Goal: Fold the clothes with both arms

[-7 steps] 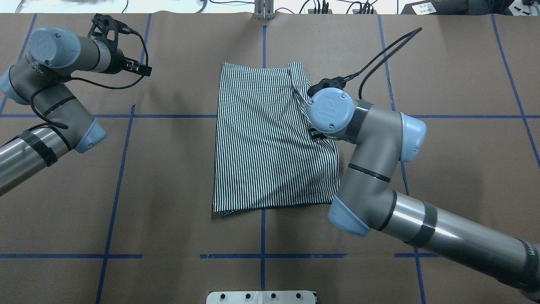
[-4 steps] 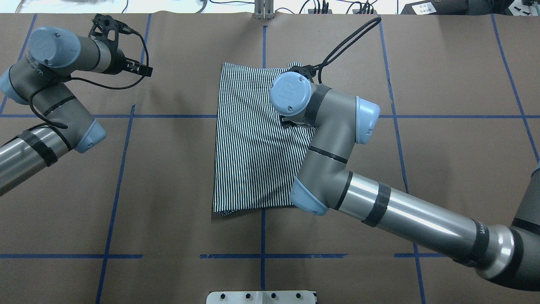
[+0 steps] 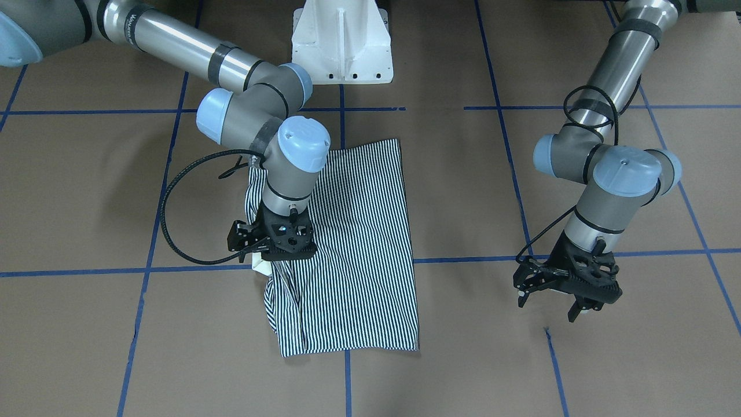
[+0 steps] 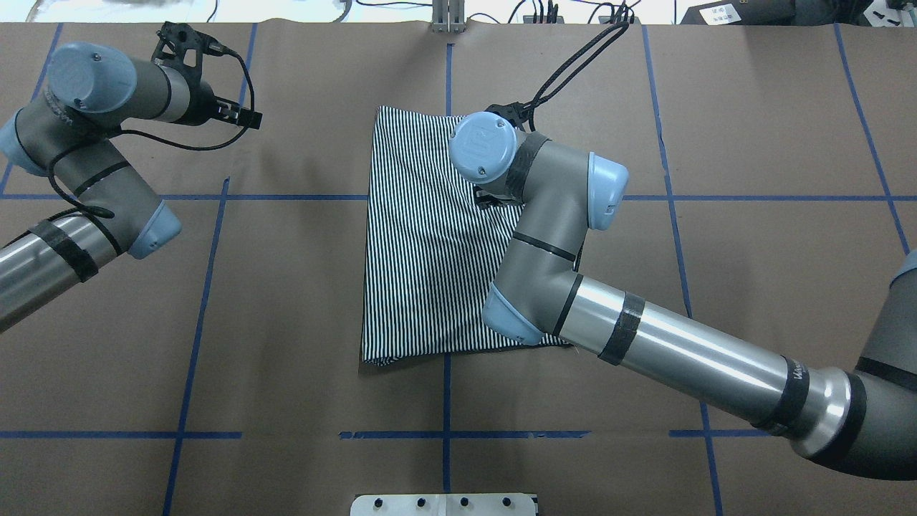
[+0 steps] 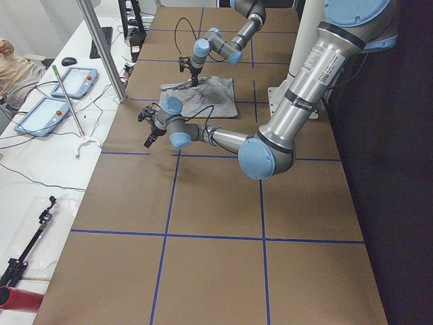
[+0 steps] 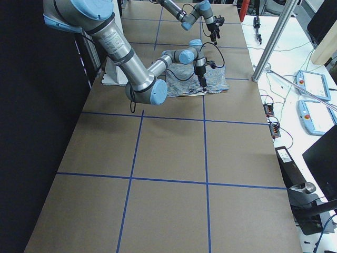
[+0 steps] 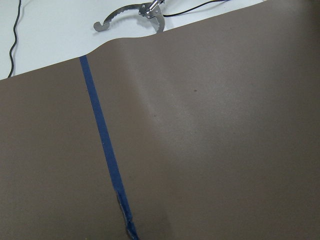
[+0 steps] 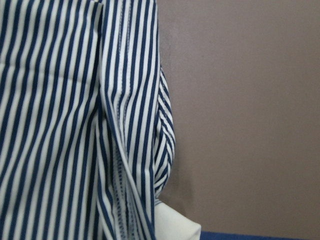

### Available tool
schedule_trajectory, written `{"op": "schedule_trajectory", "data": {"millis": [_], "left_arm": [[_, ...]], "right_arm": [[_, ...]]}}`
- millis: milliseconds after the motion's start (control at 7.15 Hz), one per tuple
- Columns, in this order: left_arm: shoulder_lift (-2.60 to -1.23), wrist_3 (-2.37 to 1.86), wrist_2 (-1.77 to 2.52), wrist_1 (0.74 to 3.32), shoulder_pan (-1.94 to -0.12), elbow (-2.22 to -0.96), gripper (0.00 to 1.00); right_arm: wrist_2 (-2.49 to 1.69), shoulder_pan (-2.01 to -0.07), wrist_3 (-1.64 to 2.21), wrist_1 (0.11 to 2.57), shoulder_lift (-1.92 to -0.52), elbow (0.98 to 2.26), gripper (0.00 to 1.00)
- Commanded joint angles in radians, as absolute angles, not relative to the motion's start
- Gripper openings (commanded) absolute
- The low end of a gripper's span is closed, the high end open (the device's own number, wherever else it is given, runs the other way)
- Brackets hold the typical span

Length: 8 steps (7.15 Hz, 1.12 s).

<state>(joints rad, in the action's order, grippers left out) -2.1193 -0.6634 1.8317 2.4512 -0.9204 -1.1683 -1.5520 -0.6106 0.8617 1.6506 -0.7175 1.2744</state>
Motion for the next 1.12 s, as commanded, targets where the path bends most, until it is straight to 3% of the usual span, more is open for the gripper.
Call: {"op": "schedule_trajectory", "data": {"millis": [0,560,979], "left_arm": [[-2.12,-0.664,1.835,2.451,-0.92,-1.169,1.0],[-2.12,-0.664,1.835,2.453,-0.92,-1.17,1.0],[-2.12,-0.664,1.836,2.45,-0.92,-1.187,1.0]], "right_arm": [[-1.557,-0.643,0.818,1.655,-0.732,1.269,1.0],[-1.568,-0.736,0.663,1.641,-0.83,1.292,1.0],[-1.658,-0.682,0.933,1.644,-0.718,1.321,1.0]]}}
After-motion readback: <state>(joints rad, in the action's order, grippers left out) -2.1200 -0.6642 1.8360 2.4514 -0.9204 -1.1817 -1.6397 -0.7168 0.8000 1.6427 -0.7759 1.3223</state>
